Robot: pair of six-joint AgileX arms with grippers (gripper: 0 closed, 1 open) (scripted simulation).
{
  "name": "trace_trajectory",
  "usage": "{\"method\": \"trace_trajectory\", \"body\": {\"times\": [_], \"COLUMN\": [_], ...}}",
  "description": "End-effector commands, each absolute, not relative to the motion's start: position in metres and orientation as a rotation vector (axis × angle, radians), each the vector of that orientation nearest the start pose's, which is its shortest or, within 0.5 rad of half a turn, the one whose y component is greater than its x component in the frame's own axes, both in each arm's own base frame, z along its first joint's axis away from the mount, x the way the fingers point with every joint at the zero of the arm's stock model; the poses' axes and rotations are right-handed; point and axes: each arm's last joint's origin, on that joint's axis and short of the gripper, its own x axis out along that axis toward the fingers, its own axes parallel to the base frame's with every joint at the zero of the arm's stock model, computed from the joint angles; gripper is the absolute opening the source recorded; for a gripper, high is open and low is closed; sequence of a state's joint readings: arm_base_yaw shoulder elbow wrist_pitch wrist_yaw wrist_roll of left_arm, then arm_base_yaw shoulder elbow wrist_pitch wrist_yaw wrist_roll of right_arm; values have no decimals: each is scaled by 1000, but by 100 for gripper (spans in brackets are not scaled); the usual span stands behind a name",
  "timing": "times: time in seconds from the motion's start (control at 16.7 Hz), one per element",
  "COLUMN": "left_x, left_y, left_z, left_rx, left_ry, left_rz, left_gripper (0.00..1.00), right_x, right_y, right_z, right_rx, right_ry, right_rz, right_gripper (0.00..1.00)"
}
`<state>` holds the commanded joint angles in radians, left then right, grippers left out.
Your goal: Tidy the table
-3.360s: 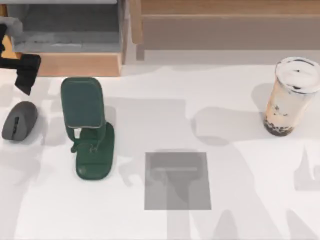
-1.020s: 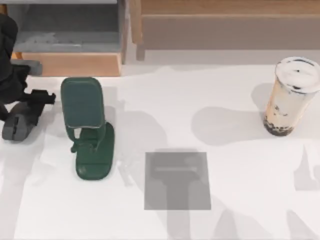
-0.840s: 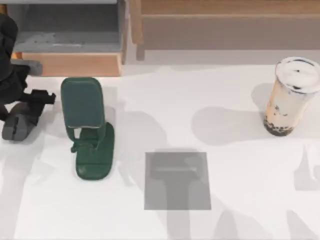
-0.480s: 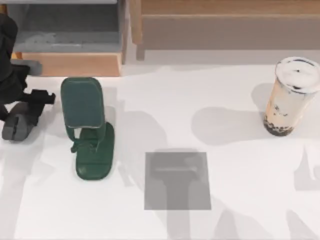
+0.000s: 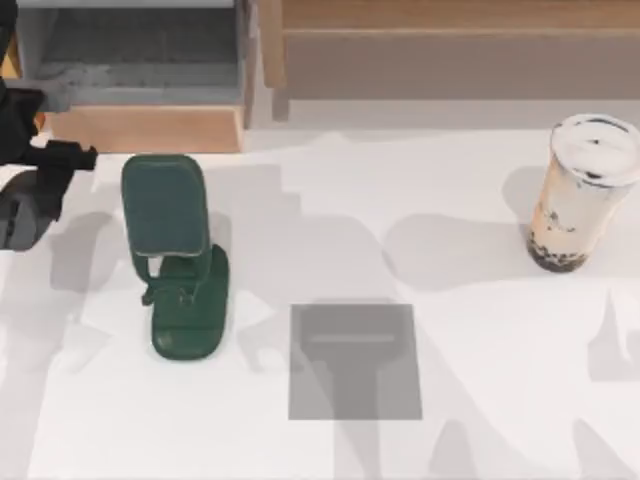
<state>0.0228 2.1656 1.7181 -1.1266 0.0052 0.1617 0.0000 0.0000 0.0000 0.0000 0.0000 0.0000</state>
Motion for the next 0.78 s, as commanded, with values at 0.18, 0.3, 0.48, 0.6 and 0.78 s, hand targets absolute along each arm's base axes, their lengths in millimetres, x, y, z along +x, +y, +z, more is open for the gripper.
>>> {"method": "trace_trajectory", "body": {"times": [0.18, 0.3, 0.48, 0.6, 0.78], "left_x": [418, 416, 417, 417, 423], "left_y": [14, 14, 14, 14, -18], "left_z": [202, 214, 212, 212, 230], "left_rx": [100, 100, 101, 103, 226], "left_ry": [1565, 1551, 1554, 1552, 1437], "left_rz": [-104, -102, -102, -104, -217], "left_gripper": [0, 0, 0, 0, 0], "right_x": [106, 106, 106, 106, 106], "right_y": [-1, -1, -1, -1, -1], "right_z": [160, 160, 160, 160, 160], "right_rx": [0, 0, 0, 0, 0], "right_ry": [0, 0, 0, 0, 0], "right_rz": [0, 0, 0, 0, 0], "right_gripper": [100, 100, 100, 100, 100]}}
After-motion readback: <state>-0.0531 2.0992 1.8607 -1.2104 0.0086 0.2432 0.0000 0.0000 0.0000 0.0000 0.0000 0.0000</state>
